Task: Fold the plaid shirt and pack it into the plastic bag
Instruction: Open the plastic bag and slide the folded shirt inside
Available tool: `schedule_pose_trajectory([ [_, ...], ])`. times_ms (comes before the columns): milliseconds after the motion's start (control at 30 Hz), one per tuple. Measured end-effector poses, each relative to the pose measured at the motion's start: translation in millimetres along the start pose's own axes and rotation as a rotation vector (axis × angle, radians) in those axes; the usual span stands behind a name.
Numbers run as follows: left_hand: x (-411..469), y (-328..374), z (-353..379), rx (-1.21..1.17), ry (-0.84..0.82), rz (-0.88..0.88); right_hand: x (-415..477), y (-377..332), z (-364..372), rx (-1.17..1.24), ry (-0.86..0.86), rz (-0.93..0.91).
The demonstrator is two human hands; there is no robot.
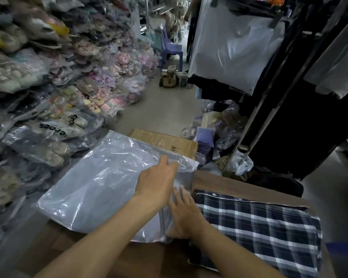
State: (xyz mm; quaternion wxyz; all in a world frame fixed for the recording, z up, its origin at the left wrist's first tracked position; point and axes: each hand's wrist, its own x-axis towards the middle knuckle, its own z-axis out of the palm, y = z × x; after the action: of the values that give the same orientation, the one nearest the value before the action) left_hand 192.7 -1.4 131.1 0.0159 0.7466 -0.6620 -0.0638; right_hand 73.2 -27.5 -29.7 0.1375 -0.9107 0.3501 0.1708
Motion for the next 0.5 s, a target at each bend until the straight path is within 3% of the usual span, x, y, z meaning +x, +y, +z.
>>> schedule_pose_trajectory([
  [67,-3,-1,12,0.019,-0.093,0.036,0,1,-8,0.02,-0.016,-0.002],
  [200,-2,-13,38,0.049,-0.172,-0.006,-25,13,-40,0.032,0.153,-0.082],
  [367,-3,-18,59,-0.013,-0.222,0.042,-53,36,-54,-0.093,-0.13,-0.193],
  [500,-5,-15,64,-0.054,-0.243,0.06,-49,39,-49,-0.202,-0.152,-0.195],
])
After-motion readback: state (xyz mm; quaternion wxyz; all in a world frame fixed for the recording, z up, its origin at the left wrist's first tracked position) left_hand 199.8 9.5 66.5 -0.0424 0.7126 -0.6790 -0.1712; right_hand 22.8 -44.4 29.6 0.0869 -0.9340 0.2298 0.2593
